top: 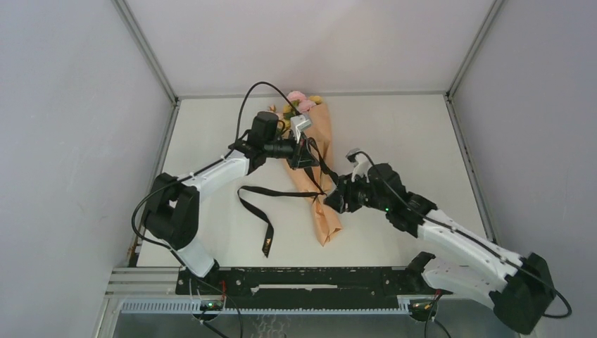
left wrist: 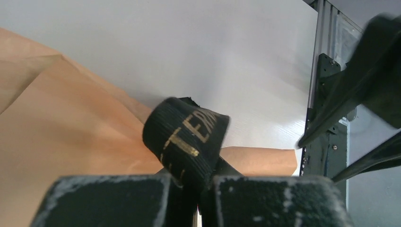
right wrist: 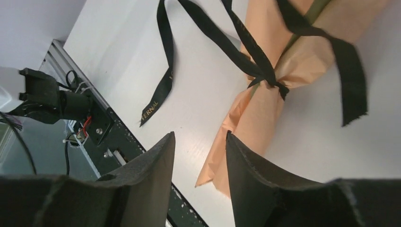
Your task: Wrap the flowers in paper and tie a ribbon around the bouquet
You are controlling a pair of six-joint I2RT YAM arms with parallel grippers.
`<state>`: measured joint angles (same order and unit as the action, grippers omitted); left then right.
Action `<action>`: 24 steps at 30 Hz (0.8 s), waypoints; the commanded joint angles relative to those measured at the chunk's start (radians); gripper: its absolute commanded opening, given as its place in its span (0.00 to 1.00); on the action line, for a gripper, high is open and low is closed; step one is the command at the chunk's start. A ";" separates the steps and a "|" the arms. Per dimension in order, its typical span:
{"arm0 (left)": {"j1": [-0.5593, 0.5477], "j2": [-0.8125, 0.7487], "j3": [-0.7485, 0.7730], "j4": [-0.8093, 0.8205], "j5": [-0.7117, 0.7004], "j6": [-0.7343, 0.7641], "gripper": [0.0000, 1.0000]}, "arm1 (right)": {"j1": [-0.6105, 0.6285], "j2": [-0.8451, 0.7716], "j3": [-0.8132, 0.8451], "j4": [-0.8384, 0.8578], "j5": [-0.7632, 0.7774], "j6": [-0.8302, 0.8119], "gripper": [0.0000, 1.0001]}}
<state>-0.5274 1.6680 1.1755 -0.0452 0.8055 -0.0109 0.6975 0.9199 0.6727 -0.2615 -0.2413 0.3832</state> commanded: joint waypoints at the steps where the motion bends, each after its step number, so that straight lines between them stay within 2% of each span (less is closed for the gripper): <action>1: -0.009 -0.022 -0.040 0.077 -0.002 -0.040 0.00 | 0.067 0.188 -0.029 0.266 0.016 0.043 0.49; 3: -0.009 -0.038 -0.038 0.076 -0.009 -0.034 0.00 | 0.088 0.302 -0.029 0.337 0.030 0.042 0.44; 6: -0.007 -0.065 -0.008 0.053 -0.005 -0.035 0.00 | 0.095 0.411 -0.031 0.360 0.091 0.047 0.36; 10: -0.007 -0.089 0.100 -0.099 0.003 -0.037 0.00 | 0.133 0.500 -0.085 0.435 0.129 0.081 0.22; 19: -0.008 -0.123 0.328 -0.330 0.058 0.002 0.00 | 0.261 0.734 -0.190 0.725 0.152 0.279 0.12; 24: -0.008 -0.143 0.346 -0.382 0.067 0.051 0.00 | 0.305 0.813 -0.182 0.835 0.143 0.340 0.12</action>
<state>-0.5346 1.5902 1.4631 -0.3939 0.8288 -0.0078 0.9642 1.6703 0.5152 0.5430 -0.0906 0.6559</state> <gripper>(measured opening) 0.004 0.120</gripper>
